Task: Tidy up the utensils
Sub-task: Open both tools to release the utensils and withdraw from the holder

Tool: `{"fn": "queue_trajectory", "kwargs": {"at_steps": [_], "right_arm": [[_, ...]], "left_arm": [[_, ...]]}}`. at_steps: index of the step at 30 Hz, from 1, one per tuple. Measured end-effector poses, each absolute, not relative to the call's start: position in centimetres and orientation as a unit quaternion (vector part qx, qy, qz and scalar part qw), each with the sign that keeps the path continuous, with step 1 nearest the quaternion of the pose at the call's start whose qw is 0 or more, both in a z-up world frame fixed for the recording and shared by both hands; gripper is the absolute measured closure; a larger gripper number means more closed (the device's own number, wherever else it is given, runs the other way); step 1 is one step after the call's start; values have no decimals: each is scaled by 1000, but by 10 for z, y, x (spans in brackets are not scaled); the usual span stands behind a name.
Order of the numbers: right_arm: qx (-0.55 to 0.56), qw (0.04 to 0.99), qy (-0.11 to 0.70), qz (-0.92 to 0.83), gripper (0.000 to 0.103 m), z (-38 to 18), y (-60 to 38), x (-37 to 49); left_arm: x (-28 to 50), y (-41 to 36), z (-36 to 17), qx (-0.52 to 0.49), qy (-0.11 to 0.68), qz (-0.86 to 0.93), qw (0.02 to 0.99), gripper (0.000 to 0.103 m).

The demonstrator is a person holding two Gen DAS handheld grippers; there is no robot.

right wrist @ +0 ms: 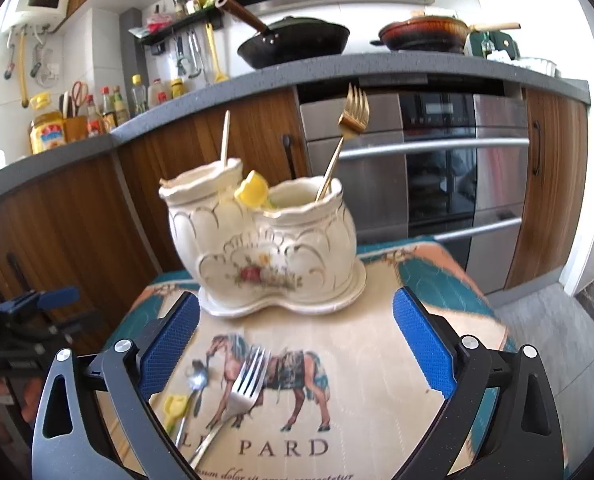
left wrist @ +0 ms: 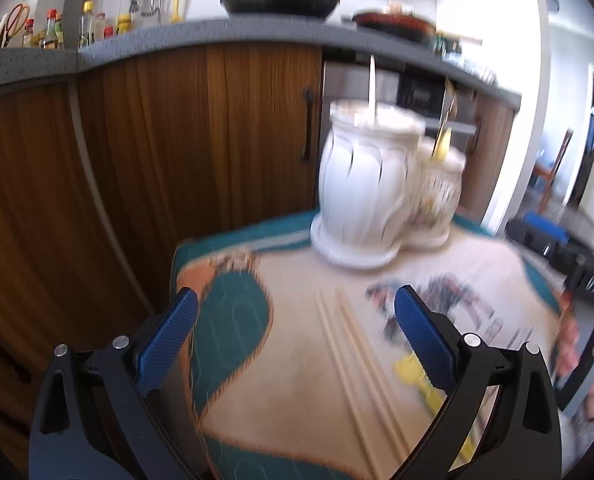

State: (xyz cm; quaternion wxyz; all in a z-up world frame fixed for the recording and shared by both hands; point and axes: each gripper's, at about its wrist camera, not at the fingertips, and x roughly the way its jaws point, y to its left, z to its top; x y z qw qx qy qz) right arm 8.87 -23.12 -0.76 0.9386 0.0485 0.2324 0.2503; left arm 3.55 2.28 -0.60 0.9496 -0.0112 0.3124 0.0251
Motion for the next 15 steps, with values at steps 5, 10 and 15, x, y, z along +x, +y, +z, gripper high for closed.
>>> {"fn": "queue_trajectory", "kwargs": {"at_steps": [5, 10, 15], "right_arm": [[27, 936, 241, 254, 6, -13, -224, 87], [25, 934, 249, 255, 6, -14, -223, 89], [19, 932, 256, 258, 6, -16, -221, 91]], "left_arm": [[32, 15, -29, 11, 373, 36, 927, 6], [32, 9, -45, 27, 411, 34, 910, 18], [34, 6, -53, 34, 432, 30, 901, 33]]}}
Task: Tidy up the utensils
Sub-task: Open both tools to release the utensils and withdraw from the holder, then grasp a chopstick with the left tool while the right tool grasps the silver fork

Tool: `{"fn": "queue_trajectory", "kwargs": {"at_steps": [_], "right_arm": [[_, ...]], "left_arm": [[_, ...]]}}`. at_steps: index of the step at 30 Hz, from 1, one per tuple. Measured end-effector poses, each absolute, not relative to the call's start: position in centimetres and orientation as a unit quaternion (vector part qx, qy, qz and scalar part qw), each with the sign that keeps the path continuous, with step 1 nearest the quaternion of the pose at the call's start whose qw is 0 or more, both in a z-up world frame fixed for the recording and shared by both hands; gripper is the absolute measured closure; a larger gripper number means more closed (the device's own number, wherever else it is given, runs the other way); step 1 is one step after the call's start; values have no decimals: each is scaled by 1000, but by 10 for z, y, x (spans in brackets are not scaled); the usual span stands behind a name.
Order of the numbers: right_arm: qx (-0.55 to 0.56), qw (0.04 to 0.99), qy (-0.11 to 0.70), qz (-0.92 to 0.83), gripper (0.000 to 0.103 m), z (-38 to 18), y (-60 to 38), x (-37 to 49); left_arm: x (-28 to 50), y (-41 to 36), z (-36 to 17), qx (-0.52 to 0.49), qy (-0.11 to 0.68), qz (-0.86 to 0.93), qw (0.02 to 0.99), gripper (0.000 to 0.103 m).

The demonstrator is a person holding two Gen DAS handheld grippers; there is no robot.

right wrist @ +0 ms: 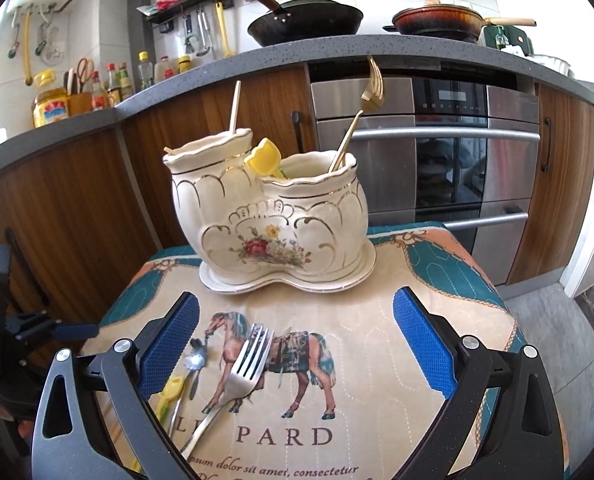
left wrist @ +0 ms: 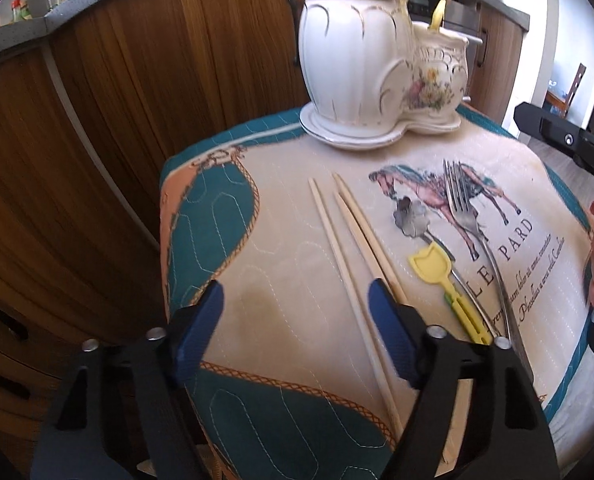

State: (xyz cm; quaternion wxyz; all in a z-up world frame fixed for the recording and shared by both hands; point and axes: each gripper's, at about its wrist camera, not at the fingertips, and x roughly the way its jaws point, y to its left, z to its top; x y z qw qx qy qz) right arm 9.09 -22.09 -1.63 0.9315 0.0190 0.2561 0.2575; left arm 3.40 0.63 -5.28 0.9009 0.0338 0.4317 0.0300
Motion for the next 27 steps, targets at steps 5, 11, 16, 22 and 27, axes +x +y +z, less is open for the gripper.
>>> {"fn": "queue_trajectory", "kwargs": {"at_steps": [5, 11, 16, 22, 27], "right_arm": [[8, 930, 270, 250, 6, -18, -218, 91], [2, 911, 323, 257, 6, -24, -212, 84], [-37, 903, 339, 261, 17, -30, -199, 68], [-47, 881, 384, 272, 40, -44, -183, 60], [-66, 868, 413, 269, 58, -54, -169, 55]], "left_arm": [[35, 1, -57, 34, 443, 14, 896, 46], [34, -7, -55, 44, 446, -3, 894, 63], [33, -11, -55, 45, 442, -21, 896, 78], [34, -6, -55, 31, 433, -26, 900, 85], [35, -3, -57, 22, 423, -26, 905, 89]]}}
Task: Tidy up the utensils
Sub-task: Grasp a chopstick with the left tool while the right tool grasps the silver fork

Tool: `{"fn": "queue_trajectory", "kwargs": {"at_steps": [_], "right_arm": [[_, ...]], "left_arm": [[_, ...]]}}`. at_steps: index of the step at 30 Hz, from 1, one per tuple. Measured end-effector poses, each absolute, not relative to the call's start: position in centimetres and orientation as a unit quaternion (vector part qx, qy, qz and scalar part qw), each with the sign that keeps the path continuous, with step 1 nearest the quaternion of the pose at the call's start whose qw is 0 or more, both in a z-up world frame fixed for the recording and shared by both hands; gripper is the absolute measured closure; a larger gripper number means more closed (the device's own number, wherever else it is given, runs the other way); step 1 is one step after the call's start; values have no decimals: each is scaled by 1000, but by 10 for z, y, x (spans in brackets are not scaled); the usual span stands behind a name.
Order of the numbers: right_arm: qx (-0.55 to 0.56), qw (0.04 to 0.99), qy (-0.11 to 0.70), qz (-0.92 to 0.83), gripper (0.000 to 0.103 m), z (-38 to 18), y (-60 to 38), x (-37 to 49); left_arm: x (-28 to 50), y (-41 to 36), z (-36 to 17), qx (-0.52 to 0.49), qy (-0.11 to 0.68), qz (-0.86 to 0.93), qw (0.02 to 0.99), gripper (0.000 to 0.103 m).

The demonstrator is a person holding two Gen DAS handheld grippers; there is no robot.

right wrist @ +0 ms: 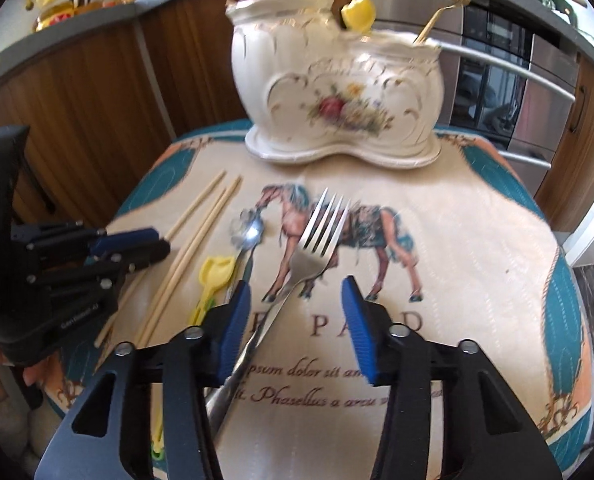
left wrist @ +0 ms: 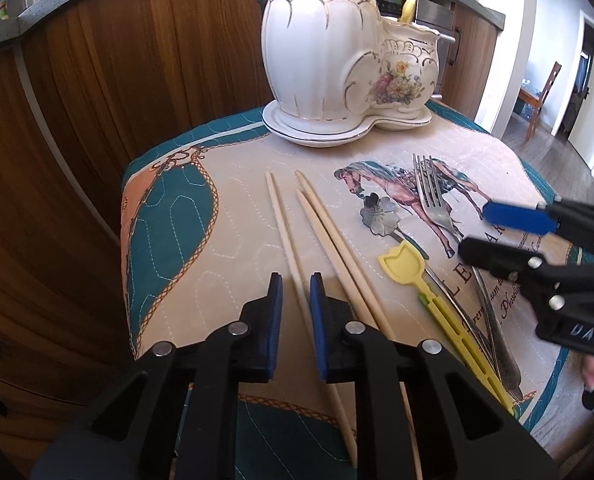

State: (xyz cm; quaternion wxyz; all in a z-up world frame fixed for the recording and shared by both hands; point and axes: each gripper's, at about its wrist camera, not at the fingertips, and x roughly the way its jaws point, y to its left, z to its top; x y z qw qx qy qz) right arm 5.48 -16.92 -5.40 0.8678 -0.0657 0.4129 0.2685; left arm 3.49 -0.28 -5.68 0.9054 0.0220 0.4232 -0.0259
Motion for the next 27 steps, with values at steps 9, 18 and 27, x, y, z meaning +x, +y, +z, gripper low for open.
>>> {"fn": "queue_trajectory", "kwargs": {"at_steps": [9, 18, 27], "right_arm": [[-95, 855, 430, 274, 91, -57, -166, 56], [-117, 851, 441, 259, 85, -54, -185, 66], [-124, 859, 416, 271, 97, -58, -175, 65]], "left_arm": [[35, 2, -58, 13, 419, -32, 908, 93], [39, 3, -58, 6, 423, -33, 905, 98], [47, 1, -57, 12, 433, -31, 901, 98]]}}
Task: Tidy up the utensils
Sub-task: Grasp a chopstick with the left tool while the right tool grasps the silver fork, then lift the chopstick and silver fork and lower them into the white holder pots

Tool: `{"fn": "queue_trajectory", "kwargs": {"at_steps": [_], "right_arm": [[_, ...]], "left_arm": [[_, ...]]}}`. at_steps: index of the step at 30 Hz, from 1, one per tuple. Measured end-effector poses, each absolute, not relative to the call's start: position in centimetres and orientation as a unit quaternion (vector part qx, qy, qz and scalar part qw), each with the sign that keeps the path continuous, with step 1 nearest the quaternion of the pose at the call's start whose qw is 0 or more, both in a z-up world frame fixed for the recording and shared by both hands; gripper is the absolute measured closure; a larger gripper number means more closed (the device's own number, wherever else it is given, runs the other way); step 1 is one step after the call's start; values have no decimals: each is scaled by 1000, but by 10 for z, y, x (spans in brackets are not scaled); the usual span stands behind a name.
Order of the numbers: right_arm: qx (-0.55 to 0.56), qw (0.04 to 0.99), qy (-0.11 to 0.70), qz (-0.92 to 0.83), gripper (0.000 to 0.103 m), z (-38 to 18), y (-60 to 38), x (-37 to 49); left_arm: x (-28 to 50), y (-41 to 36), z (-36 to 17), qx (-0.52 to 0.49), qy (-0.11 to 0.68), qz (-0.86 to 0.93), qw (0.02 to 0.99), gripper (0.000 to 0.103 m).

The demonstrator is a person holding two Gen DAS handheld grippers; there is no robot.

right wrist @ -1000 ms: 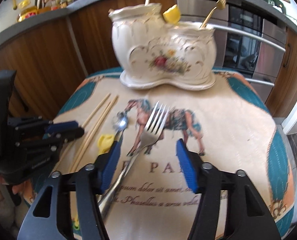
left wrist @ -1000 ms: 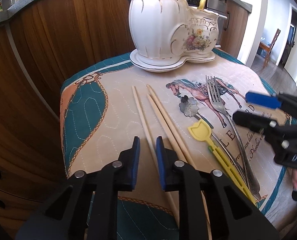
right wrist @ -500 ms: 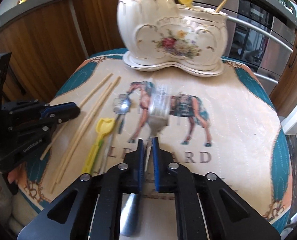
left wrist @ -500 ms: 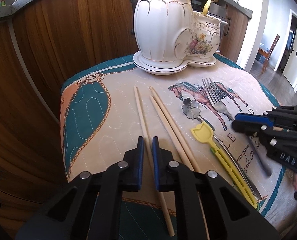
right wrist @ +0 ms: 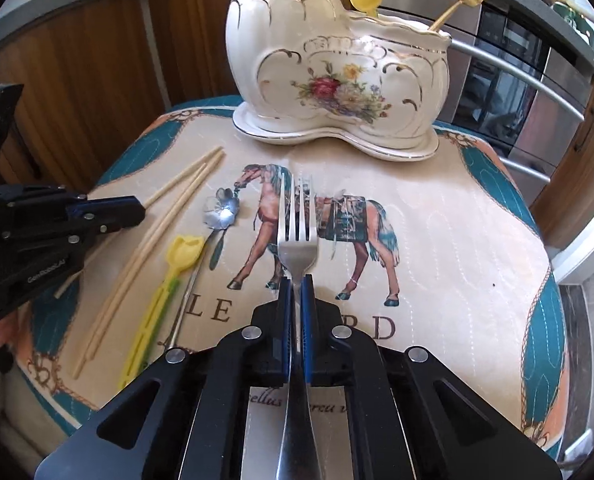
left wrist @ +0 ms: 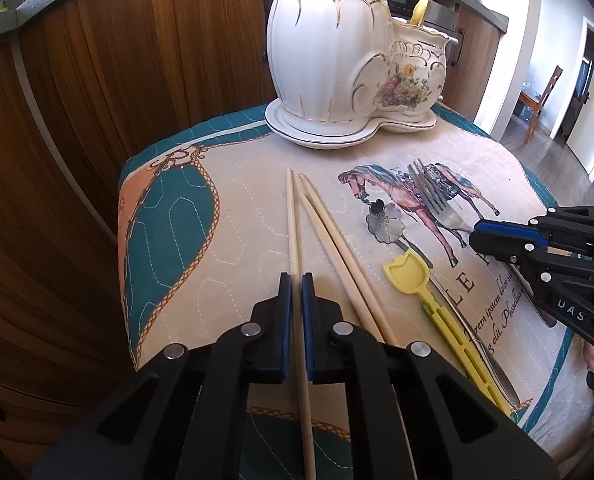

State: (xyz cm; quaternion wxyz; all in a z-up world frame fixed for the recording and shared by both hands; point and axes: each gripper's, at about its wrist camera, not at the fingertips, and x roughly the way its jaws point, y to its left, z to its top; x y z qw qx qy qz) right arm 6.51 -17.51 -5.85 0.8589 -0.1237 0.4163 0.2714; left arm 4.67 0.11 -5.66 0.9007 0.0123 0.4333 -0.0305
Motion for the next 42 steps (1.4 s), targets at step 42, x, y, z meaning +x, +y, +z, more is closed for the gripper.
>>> {"fn": "queue_trajectory", "kwargs": {"at_steps": [42], "right_arm": [[93, 961, 75, 251, 97, 88, -222, 170]], "left_arm": [[161, 37, 109, -159, 67, -100, 980, 99]]}}
